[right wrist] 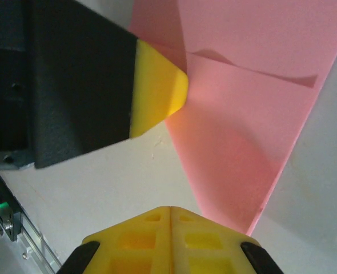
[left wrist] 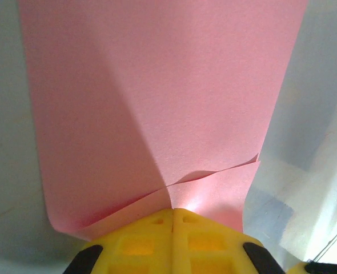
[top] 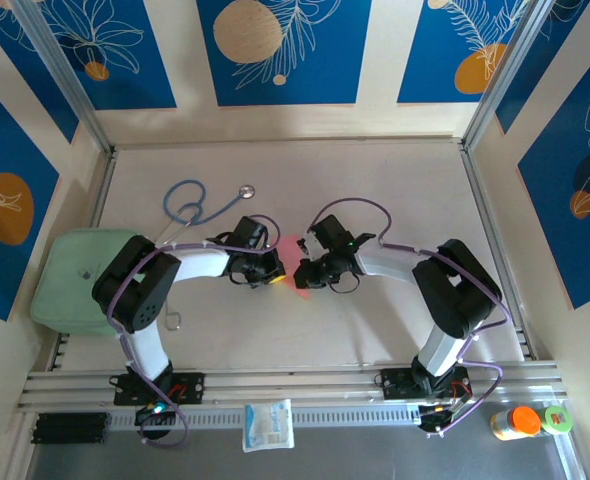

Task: Fold a paper plane with a square sheet of paper (pick it up from the middle)
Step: Third fold the triangle at the center of the table.

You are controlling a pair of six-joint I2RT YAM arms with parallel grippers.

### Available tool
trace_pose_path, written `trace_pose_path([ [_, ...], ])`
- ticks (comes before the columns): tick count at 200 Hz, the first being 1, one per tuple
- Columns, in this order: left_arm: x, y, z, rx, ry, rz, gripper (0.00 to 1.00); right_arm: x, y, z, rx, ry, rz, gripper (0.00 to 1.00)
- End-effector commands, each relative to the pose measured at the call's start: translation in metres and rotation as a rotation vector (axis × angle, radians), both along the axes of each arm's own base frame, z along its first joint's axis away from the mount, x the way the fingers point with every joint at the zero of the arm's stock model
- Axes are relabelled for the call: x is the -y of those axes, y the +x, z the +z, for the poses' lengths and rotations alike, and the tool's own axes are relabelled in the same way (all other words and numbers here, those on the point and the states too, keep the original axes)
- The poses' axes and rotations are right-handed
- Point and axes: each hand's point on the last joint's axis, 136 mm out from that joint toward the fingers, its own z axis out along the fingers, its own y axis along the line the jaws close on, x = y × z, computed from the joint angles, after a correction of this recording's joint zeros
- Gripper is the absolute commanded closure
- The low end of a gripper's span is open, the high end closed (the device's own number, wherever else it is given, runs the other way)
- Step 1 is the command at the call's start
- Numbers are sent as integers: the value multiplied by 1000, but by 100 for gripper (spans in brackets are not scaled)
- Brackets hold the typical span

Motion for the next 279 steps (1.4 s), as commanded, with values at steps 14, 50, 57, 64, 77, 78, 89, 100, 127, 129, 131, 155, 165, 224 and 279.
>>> trace_pose_path([
  [14, -16, -17, -29, -85, 103, -9, 94, -3, 3, -11, -27, -27, -9, 92],
  [50, -12, -11, -18, -52, 86, -19, 94, 3, -1, -28, -60, -73, -9, 93],
  [57, -11, -8, -14, -33, 83, -23, 94, 4, -3, -32, -68, -84, -6, 94],
  [64, -10, -6, -9, -14, 84, -30, 94, 6, -4, -35, -74, -95, -9, 94],
  [77, -7, -1, 1, 23, 80, -49, 94, 8, -6, -39, -84, -113, -5, 95],
  [78, -7, 0, 1, 26, 79, -48, 94, 8, -6, -40, -85, -114, -5, 95],
  [89, -4, 1, 9, 51, 69, -63, 93, 11, -8, -43, -91, -132, -7, 95],
  [100, -1, 1, 14, 70, 60, -78, 92, 13, -8, -45, -95, -146, -10, 95],
  [127, 7, -6, 21, 96, 31, -115, 90, 16, -10, -48, -102, -165, -13, 96],
  [129, 8, -7, 21, 98, 28, -119, 90, 17, -10, -48, -102, -166, -14, 96],
  [131, 9, -8, 21, 97, 26, -125, 90, 17, -10, -48, -103, -167, -15, 96],
  [155, 17, -16, 19, 93, 8, -163, 90, 18, -10, -49, -102, -174, -17, 96],
  [165, 20, -17, 18, 96, 0, -179, 91, 19, -10, -50, -105, -177, -19, 96],
  [224, 10, -26, -8, 30, 83, -186, 93, 21, -12, -53, -115, -190, -21, 97],
  [279, -6, -20, -23, 18, 174, -156, 93, 32, -18, -62, -119, -243, -5, 97],
])
